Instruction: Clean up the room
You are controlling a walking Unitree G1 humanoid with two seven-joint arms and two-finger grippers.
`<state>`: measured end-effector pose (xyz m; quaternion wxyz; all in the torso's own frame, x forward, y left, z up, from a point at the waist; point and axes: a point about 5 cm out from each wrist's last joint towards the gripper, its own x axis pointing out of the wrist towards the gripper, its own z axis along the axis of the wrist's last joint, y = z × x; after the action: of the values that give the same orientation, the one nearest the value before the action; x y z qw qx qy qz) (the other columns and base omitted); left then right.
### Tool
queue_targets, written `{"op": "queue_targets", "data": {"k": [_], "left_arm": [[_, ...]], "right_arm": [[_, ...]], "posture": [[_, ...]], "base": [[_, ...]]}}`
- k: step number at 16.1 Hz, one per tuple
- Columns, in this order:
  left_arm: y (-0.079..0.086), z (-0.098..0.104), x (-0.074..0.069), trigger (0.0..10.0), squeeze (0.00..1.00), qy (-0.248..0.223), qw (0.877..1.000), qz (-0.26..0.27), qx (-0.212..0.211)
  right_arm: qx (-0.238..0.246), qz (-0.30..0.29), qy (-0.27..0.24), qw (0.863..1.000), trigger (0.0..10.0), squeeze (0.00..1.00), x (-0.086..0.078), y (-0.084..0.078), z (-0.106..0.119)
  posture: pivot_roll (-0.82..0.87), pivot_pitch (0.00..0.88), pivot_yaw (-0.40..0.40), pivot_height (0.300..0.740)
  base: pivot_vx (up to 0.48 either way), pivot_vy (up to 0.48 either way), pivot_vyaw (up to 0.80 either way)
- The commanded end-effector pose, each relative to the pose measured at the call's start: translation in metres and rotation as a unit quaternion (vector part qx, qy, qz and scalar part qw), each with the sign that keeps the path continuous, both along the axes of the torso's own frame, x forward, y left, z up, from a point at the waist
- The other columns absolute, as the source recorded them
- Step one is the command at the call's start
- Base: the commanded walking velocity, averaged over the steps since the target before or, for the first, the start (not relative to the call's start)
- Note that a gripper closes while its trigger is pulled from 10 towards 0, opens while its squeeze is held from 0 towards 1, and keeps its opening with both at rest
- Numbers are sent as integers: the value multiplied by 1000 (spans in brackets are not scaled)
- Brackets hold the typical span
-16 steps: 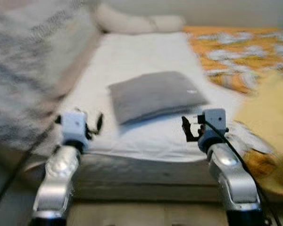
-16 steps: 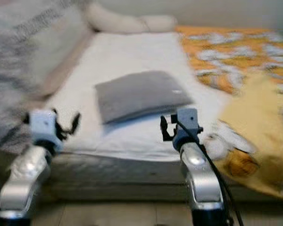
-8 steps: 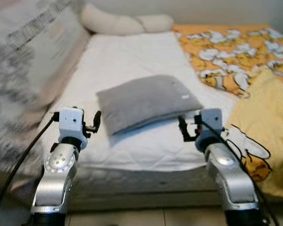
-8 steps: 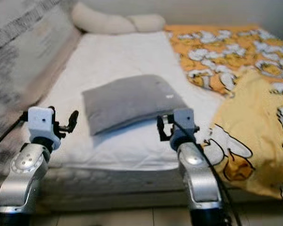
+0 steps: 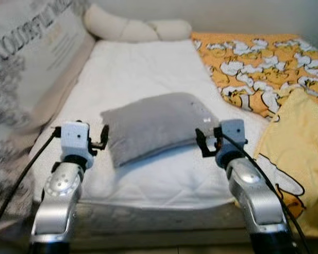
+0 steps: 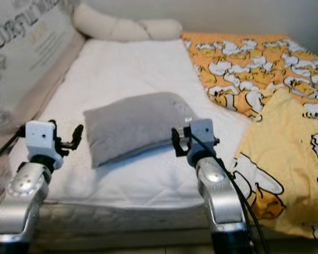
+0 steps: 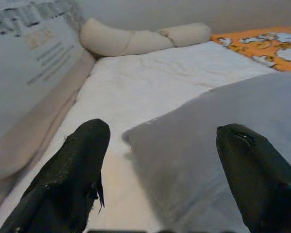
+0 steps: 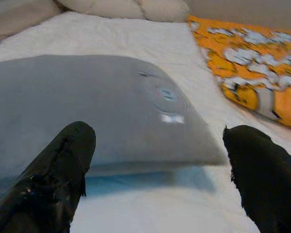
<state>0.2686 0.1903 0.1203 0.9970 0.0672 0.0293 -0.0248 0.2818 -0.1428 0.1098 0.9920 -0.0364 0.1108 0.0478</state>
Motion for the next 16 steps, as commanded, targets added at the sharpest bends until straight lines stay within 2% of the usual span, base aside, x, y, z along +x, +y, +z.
{"op": "queue_targets", "data": {"k": [1,3,5,8,10,11,13,15,16], "left_arm": [[-10,-3,-4,10000,0,5,1000,-19,-7],[-11,-3,-3,10000,0,6,1000,-22,-6],[-8,-1,-2,10000,0,3,1000,-14,-9],[-12,-8,-14,10000,0,15,1000,-16,-12],[-7,-9,-16,10000,0,17,1000,-10,-5],[0,-5,-16,10000,0,11,1000,3,-5],[2,-5,-20,10000,0,11,1000,11,0],[-5,-7,-30,10000,0,17,1000,-10,5],[-7,-7,-31,10000,0,21,1000,-16,3]], "right_arm": [[-6,-28,4,1000,10000,0,-2,-14,-2],[-14,-28,8,999,10000,0,-3,-13,-3],[-17,-4,4,1000,10000,0,-7,-9,0],[-19,-23,17,999,10000,0,-13,-20,-7],[-15,-16,19,1000,10000,0,-12,-15,-7],[-13,19,15,1000,10000,0,-13,-6,-3],[-34,45,13,998,10000,0,-16,-3,-4],[-4,-5,31,1000,10000,0,-21,-14,-12],[-2,-5,27,1000,10000,0,-21,-13,-10]], "posture": [[7,0,22,740],[0,0,11,740],[-6,0,13,740],[-2,0,15,740],[20,0,-20,740],[31,0,-28,740],[45,0,-32,740],[35,0,-7,740],[34,0,-3,740]], "base": [[349,0,0],[351,0,0],[345,0,0],[345,0,0],[343,0,0],[341,0,0],[326,0,400],[0,0,0],[0,0,0]]}}
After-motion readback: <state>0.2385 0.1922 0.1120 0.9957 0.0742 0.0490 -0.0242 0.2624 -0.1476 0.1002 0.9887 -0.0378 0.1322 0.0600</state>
